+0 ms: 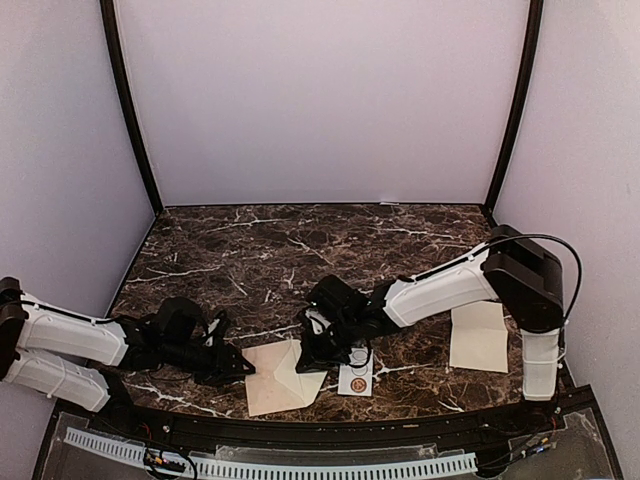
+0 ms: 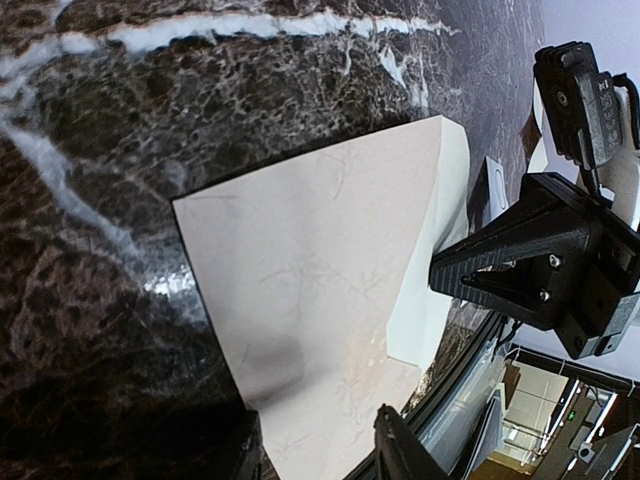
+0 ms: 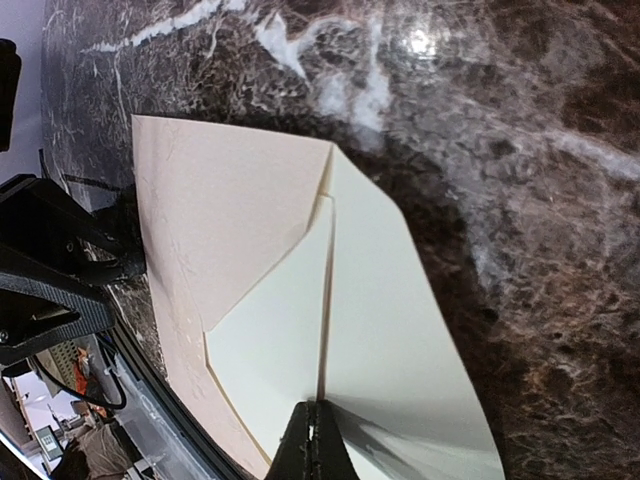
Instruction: Place the letter into the envelope and seal it
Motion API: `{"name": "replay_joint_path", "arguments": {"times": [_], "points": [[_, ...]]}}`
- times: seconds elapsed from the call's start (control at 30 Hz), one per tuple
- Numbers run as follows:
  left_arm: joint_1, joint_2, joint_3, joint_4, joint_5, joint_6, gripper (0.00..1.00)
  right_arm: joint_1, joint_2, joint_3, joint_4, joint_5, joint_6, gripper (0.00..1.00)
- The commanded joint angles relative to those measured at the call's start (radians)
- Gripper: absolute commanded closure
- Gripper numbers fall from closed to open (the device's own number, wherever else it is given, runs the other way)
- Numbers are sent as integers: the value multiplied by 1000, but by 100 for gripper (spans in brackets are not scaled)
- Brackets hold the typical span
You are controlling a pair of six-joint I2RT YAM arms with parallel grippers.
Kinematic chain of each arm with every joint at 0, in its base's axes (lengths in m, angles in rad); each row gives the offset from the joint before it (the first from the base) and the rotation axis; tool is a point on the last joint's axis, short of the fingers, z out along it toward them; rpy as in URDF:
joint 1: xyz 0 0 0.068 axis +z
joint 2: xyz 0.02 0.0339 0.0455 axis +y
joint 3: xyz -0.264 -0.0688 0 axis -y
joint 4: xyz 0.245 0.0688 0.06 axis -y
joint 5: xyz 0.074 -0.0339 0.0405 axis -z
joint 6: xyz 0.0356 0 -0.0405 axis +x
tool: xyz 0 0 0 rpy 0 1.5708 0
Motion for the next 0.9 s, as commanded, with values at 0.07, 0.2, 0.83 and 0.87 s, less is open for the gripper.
{"name": "replay_joint_path", "arguments": {"times": [0.07, 0.2, 0.83, 0.87], "points": [[-9, 31, -12, -56, -10, 3, 63, 19, 42, 36, 18, -15, 0, 100], [-9, 31, -5, -65, -17, 4, 63, 20, 45, 43, 15, -16, -1, 100], [15, -212, 131, -387, -210, 124, 41, 17, -178, 14, -68, 142, -73, 65], [21, -216, 141, -400, -215, 144, 37, 18, -206, 9, -83, 165, -81, 59]]}}
